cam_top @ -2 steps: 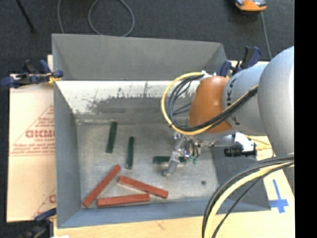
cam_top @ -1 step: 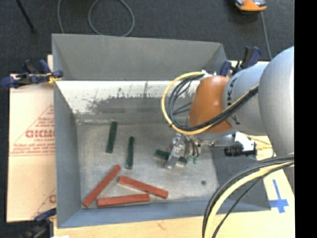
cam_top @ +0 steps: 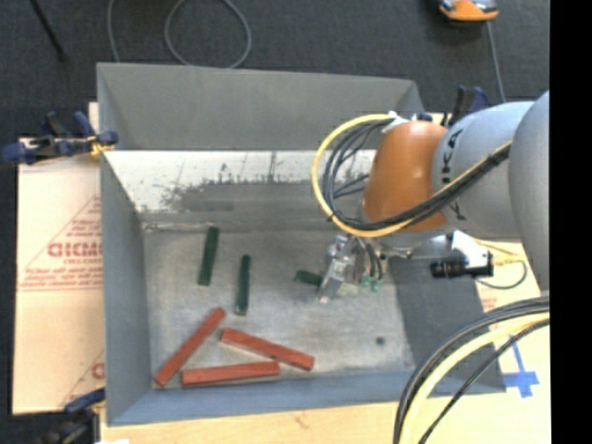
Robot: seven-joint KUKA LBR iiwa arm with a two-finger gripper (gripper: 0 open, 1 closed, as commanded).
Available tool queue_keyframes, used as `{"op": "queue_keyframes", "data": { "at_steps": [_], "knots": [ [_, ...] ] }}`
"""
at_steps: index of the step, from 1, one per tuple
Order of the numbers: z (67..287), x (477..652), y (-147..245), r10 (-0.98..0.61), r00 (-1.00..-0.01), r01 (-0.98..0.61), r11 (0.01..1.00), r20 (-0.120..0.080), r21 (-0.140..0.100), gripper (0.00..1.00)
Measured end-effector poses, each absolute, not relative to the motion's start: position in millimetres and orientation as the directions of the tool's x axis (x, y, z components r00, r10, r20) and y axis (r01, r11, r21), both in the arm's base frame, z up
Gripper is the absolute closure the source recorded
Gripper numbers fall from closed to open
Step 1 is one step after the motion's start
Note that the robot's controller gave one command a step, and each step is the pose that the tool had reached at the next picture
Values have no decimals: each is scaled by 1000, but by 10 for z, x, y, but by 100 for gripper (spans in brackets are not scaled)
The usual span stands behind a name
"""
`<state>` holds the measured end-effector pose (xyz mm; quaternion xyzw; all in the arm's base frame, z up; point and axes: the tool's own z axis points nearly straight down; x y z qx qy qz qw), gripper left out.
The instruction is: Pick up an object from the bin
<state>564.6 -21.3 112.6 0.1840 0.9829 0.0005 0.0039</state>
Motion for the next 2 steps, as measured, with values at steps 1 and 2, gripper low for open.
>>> {"op": "queue_keyframes", "data": {
  "at_steps": [1,2],
  "knots": [
    [1798,5671,-223,354,-935,354,935,-10,3,100],
    [1851,5685,-237,350,-937,350,937,-6,1,100]
  ]
}}
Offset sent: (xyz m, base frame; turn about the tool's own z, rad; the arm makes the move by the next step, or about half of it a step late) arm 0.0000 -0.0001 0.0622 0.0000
